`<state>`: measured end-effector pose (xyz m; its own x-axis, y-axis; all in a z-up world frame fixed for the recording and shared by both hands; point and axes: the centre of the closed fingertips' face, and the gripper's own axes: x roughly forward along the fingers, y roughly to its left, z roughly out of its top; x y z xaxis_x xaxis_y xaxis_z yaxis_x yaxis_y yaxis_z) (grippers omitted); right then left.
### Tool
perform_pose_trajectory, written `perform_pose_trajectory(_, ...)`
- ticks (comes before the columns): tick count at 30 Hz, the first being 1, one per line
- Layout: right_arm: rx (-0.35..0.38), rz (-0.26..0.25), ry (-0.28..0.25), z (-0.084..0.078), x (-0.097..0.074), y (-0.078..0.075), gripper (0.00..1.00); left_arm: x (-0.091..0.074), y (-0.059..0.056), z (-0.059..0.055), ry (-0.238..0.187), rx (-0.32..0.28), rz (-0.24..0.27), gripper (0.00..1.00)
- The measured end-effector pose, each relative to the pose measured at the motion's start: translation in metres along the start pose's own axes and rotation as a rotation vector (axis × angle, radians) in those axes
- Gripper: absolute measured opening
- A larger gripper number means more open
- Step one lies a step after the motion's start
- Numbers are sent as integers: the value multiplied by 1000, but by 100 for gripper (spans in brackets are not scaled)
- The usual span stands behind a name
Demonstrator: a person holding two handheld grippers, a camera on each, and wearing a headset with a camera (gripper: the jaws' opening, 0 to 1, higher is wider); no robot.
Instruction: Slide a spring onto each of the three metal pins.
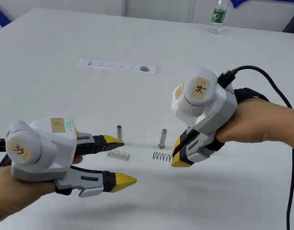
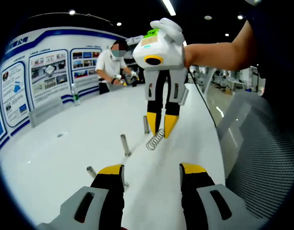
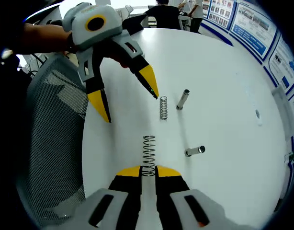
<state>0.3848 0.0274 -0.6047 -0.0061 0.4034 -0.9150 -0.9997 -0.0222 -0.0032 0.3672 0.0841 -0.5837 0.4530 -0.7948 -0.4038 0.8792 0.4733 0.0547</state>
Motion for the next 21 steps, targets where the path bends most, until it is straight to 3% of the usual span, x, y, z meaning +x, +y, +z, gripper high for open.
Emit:
perform_pose_trajectory(10,-85,21,0,15,-4,13,12,10,-10,12,-12,46,-64,34)
perform_pose_trajectory(21,-140,37,3,23,-7,21,12,16,-17,17,-15,92,-102,24)
